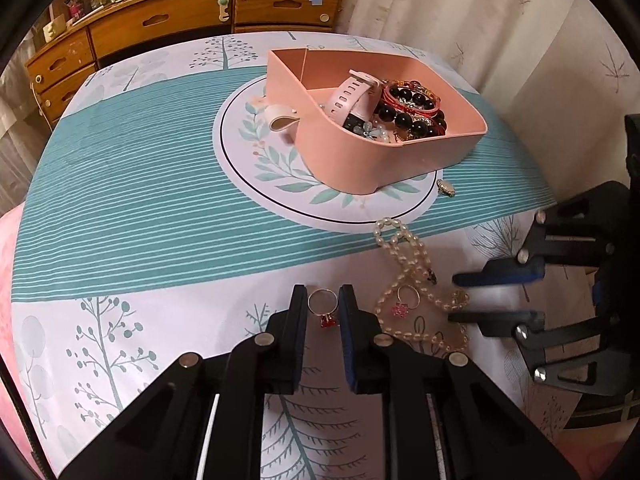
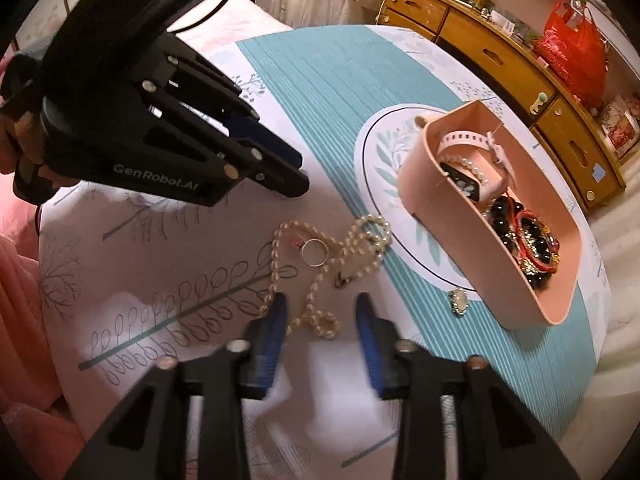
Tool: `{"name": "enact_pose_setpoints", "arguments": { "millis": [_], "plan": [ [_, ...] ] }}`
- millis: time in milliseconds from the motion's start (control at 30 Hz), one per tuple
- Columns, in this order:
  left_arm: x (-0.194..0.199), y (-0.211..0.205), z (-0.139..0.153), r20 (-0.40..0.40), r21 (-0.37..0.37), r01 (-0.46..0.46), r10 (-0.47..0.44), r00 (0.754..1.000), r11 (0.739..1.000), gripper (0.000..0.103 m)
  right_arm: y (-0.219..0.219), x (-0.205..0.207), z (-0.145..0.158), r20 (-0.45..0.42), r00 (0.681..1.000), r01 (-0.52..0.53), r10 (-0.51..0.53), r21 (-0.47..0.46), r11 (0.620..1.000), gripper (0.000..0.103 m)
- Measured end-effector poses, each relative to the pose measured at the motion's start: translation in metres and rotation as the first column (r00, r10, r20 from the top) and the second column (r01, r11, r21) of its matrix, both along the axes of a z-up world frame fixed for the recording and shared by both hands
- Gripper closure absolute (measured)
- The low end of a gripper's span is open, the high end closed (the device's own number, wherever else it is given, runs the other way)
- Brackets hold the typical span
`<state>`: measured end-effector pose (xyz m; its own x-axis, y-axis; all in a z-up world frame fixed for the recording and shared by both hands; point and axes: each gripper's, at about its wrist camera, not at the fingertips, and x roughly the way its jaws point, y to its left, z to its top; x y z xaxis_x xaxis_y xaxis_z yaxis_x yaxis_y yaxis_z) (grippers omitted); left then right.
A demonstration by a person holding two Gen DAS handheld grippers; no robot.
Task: Organize jewelry
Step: 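Grasp the silver ring with the left gripper while the right gripper grasps the pearl strand, then carry the ring and pearl strand over the pink tray and open both grippers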
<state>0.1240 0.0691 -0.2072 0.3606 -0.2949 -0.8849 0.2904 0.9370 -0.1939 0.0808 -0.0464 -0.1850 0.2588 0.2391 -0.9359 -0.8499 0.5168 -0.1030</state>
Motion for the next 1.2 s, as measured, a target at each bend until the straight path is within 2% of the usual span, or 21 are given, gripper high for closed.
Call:
{"name": "enact_pose_setpoints", "arguments": {
  "millis": [67,200,267,533,633,833,1200],
  "plan": [
    [0.000,0.000,0.000,0.000,0.002,0.001,-0.001,1.000,1.000,0.090,0.000,0.000,-0.001,-0.015,1.000,0.010,-0.010,0.011,1.000,0.093],
    [0.000,-0.001,0.001,-0.002,0.001,0.001,-0.001,1.000,1.000,0.090,0.004,0.002,-0.001,-0.026,0.999,0.030,-0.030,-0.001,1.000,0.094],
    [0.000,-0.001,0.002,0.001,-0.004,-0.001,0.001,1.000,1.000,0.090,0.009,0.006,-0.002,-0.035,0.998,0.047,-0.047,-0.010,0.999,0.098],
    [-0.004,0.009,0.015,0.016,-0.023,-0.020,0.020,1.000,1.000,0.090,0.014,0.024,-0.005,-0.110,0.981,0.159,-0.157,0.002,0.987,0.098],
    [-0.003,0.012,0.023,0.009,-0.026,-0.027,0.027,1.000,0.999,0.090,0.010,0.025,0.000,-0.148,0.970,0.198,-0.190,0.037,0.980,0.098],
    [0.001,0.016,0.056,0.033,-0.015,-0.005,0.006,0.999,1.000,0.090,0.001,0.030,0.028,-0.178,0.946,0.289,-0.270,0.095,0.953,0.098],
    [0.013,0.010,0.130,0.091,-0.035,0.055,-0.052,0.994,0.998,0.090,-0.021,0.036,0.116,-0.181,0.898,0.433,-0.401,0.199,0.879,0.098]
  ]
}}
